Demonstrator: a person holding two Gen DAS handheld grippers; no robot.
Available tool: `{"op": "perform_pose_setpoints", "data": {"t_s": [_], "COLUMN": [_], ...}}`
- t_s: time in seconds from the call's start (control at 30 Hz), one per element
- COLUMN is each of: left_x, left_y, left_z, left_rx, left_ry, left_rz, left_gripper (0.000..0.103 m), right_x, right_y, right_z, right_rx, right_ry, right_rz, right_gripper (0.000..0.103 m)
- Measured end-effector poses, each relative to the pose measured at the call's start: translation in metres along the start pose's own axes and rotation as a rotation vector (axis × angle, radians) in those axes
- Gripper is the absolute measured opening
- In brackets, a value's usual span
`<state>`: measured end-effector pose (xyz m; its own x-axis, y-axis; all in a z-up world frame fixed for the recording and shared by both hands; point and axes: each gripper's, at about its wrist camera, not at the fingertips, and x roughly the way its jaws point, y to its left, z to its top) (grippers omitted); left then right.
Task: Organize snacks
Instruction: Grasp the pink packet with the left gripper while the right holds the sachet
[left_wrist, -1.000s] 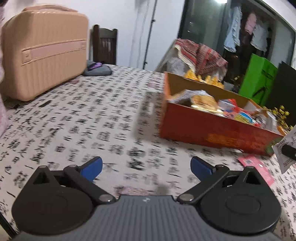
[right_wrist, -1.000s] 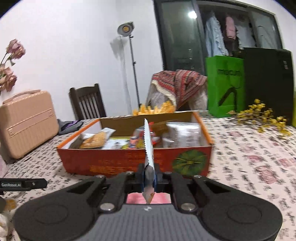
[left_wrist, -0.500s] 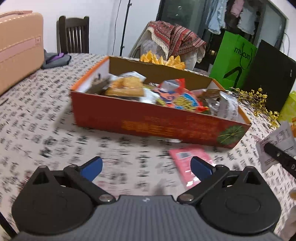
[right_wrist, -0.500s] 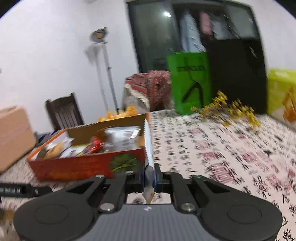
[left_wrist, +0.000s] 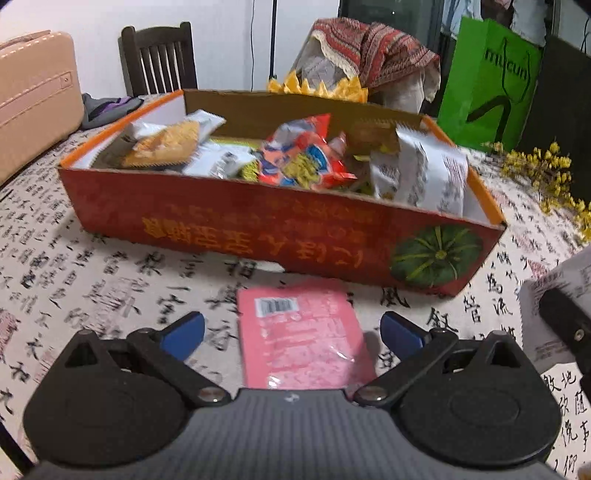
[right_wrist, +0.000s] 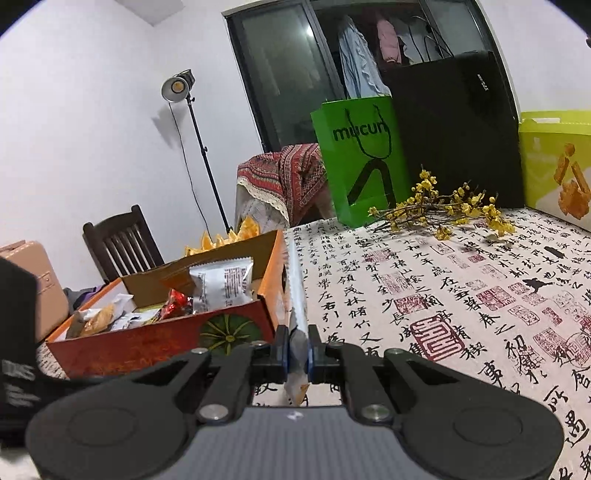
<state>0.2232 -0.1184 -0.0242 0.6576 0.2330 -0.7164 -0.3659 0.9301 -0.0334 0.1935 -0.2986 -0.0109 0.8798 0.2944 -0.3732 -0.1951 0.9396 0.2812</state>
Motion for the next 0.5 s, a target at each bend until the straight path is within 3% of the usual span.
{"op": "perform_pose_setpoints", "data": {"t_s": [0.13,0.27,0.5], "left_x": [0.0023,-0.0014,-0.0027], "left_y": [-0.0105,-0.0088,-0.0058], "left_z": [-0.0038,-0.0035,-0.0060], "left_rx": [0.027,0.033,0.044], "left_ry": [-0.020,0.018,0.002], "left_rz": [0.050,0.030,0.018], "left_gripper": [0.103,0.103,0.098], "right_x": [0.0015,-0.0006,-0.0074], "right_y": [-0.0044,-0.0048,-0.0074], "right_z": [0.0006,0.0003,-0.0005], "right_rx": [0.025,0.032,0.055], "right_ry": [0.010,-0.002,-0.028], "right_rz": [0.000,0.011,0.037], "right_gripper": [0.009,0.009,0.009]}}
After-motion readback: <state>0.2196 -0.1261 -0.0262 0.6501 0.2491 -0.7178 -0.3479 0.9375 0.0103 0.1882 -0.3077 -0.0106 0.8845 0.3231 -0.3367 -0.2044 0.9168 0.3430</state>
